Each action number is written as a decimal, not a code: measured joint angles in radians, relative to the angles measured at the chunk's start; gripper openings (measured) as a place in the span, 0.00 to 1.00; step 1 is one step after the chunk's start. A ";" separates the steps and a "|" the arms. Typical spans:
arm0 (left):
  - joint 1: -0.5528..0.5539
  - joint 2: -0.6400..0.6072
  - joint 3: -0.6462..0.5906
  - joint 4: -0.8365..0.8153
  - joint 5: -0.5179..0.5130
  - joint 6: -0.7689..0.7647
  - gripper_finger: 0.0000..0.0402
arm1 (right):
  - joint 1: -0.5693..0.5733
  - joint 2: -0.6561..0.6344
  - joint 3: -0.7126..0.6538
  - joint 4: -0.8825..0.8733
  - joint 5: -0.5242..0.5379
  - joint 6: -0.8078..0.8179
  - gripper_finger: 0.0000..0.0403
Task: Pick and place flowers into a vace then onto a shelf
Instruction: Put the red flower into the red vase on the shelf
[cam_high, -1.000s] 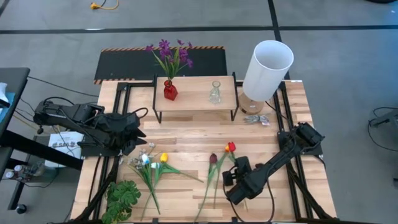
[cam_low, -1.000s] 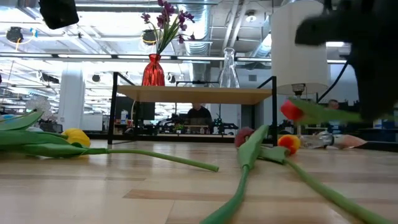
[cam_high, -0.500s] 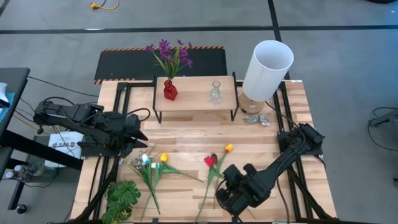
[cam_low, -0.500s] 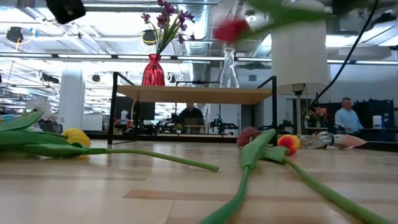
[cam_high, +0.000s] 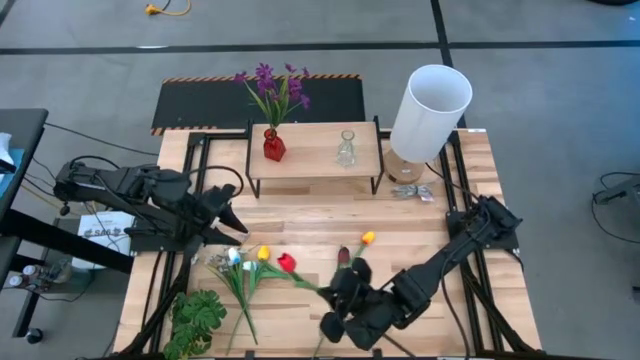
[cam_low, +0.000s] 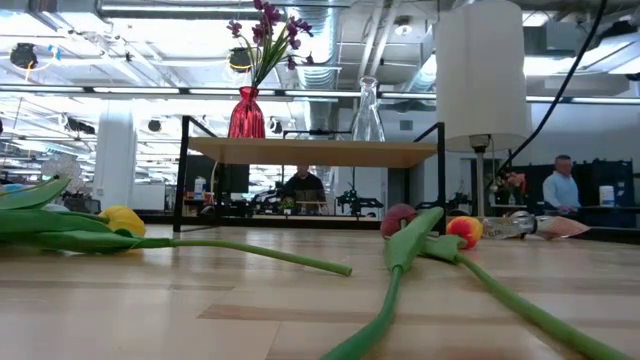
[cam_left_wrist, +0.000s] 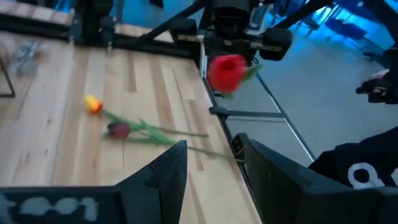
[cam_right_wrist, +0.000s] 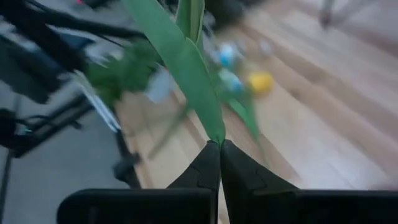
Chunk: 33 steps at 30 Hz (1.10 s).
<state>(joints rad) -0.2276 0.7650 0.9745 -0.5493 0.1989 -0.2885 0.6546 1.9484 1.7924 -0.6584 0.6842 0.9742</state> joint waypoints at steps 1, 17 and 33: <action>0.000 0.000 0.000 0.005 0.000 0.009 0.38 | -0.008 0.000 0.000 0.046 0.002 -0.052 0.00; 0.000 -0.090 -0.108 0.270 -0.215 0.094 0.38 | -0.044 -0.133 0.000 0.136 0.537 -0.409 0.00; 0.011 -0.052 -0.452 0.953 -0.267 -0.115 0.38 | -0.163 -0.140 0.000 0.254 0.449 -0.519 0.00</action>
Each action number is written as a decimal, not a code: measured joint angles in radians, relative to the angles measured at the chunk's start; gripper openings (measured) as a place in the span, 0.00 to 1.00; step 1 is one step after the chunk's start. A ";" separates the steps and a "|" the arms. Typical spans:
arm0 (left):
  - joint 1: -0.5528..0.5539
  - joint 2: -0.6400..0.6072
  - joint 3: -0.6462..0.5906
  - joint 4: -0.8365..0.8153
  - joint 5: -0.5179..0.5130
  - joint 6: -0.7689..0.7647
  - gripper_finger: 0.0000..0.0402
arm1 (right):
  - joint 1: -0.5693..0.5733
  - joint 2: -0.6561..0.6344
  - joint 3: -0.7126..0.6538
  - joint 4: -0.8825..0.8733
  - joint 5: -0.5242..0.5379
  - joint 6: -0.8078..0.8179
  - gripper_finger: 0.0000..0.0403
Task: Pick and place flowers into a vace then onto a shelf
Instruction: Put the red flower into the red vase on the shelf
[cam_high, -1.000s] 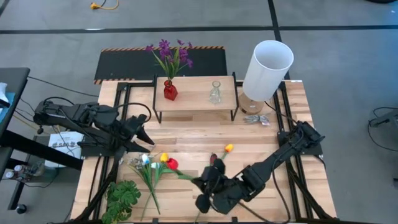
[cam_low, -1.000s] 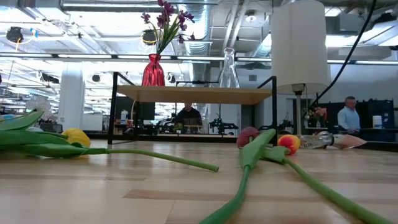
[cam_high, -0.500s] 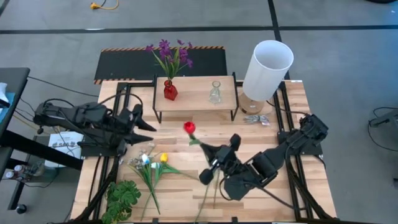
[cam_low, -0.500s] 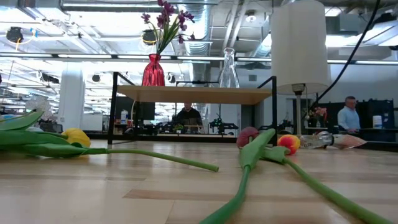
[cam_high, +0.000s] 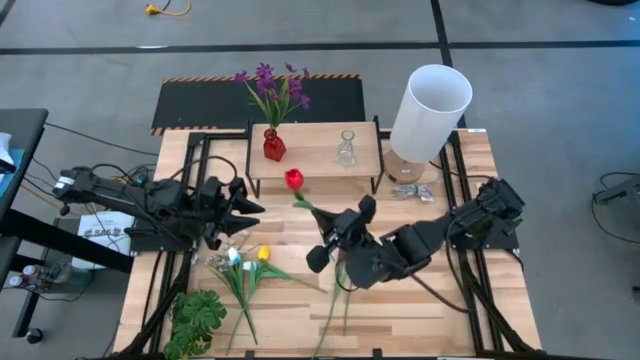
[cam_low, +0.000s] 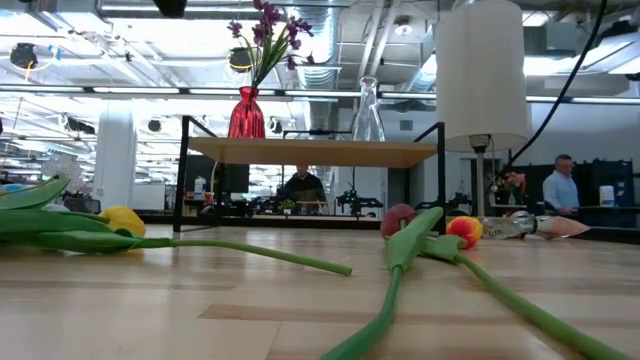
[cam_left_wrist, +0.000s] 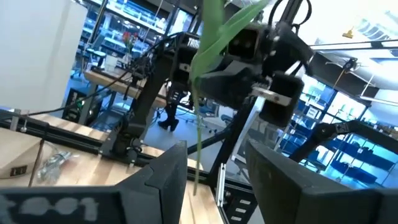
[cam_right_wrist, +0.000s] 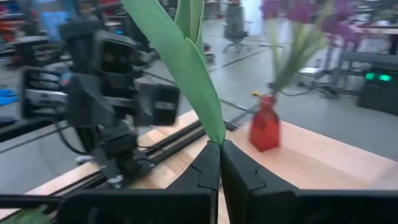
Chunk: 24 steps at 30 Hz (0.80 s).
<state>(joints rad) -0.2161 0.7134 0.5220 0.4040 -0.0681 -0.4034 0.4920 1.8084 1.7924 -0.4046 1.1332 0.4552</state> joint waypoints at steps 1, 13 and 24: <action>0.000 0.013 0.000 0.009 0.000 0.000 0.38 | -0.005 0.000 0.000 0.029 -0.025 -0.027 0.00; 0.000 0.090 0.002 0.192 -0.009 0.000 0.38 | -0.053 0.013 -0.001 0.137 -0.141 -0.095 0.00; 0.000 0.157 0.002 0.266 -0.017 -0.002 0.38 | -0.124 0.013 -0.001 0.286 -0.397 -0.153 0.00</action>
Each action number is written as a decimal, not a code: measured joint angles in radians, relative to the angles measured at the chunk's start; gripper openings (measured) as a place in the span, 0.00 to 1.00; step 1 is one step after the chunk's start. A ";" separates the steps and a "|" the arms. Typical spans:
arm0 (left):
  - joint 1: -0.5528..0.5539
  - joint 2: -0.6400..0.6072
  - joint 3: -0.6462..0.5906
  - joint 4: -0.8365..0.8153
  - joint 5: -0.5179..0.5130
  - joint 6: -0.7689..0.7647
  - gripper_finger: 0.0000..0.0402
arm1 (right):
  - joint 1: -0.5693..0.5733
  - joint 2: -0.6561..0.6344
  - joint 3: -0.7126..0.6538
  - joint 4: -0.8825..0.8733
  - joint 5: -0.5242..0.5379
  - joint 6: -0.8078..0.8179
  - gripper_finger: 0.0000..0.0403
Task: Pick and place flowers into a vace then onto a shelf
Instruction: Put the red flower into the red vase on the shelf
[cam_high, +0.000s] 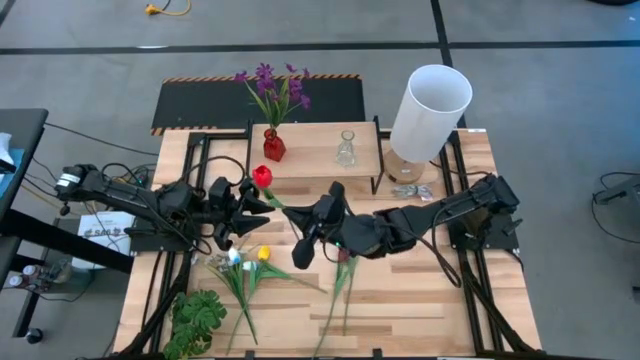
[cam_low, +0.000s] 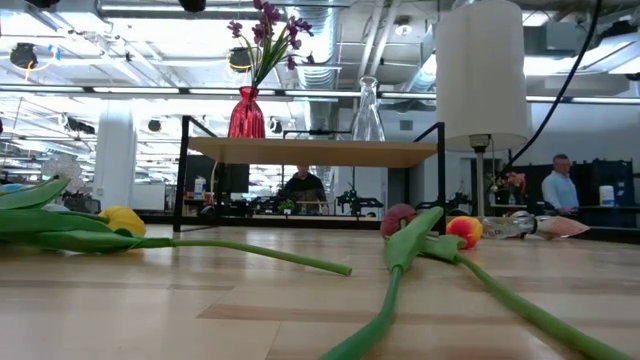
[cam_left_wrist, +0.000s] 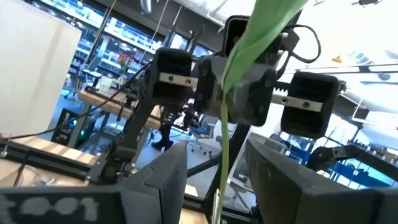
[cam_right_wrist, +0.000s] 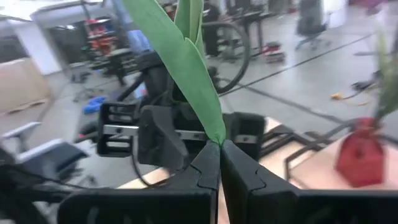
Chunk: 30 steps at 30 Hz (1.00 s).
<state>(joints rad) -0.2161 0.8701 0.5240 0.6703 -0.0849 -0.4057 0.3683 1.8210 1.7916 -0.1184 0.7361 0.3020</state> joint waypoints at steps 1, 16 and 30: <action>0.000 0.002 0.000 0.012 0.000 0.000 0.38 | -0.007 0.000 0.000 -0.001 -0.025 0.015 0.00; 0.013 0.031 0.000 0.058 0.042 -0.005 0.38 | -0.035 0.000 0.000 0.060 -0.136 -0.004 0.00; 0.016 0.115 0.001 0.195 0.013 -0.023 0.38 | -0.070 0.000 0.000 0.074 -0.185 0.003 0.00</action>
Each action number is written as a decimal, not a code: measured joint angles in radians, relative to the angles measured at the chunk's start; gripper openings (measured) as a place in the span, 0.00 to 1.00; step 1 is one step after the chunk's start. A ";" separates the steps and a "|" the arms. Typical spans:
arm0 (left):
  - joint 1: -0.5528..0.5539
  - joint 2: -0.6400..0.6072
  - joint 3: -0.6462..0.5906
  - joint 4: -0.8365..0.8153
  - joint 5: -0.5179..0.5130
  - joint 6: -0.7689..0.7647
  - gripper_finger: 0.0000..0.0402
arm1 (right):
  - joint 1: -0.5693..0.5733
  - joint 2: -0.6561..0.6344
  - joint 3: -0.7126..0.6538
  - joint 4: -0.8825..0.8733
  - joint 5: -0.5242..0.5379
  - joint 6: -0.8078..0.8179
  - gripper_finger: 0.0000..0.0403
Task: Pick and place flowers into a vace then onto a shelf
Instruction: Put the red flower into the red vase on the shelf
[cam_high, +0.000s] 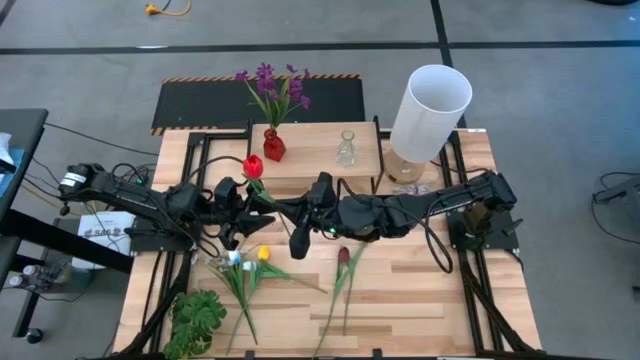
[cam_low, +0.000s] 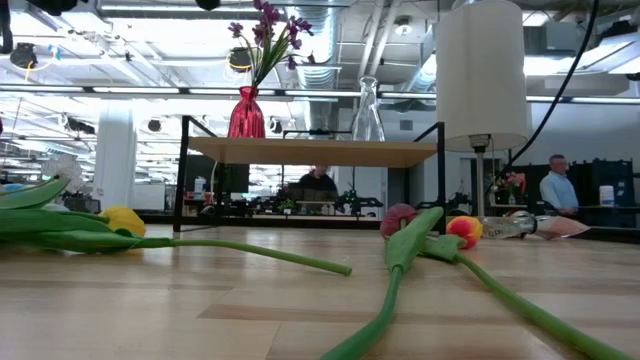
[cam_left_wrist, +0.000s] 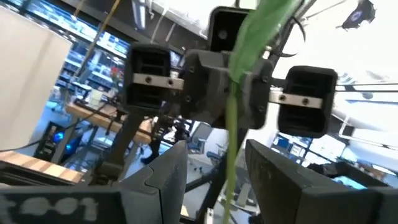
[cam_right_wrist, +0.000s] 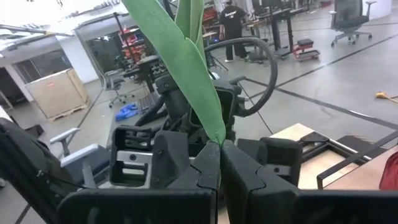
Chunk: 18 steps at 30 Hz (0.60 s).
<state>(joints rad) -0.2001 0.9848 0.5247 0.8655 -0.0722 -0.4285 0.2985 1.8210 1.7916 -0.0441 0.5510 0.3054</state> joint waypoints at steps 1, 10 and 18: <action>0.000 0.000 0.000 0.008 -0.006 0.005 0.38 | 0.000 0.000 0.000 -0.001 0.000 0.000 0.00; 0.032 0.000 0.062 -0.075 0.016 0.020 0.38 | 0.000 0.000 0.000 -0.004 -0.013 0.000 0.00; 0.032 0.000 0.069 -0.093 0.014 0.021 0.36 | 0.000 0.000 0.000 -0.007 -0.013 0.000 0.00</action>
<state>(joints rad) -0.1677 0.9844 0.5941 0.7727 -0.0581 -0.4072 0.2985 1.8210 1.7916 -0.0513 0.5381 0.3058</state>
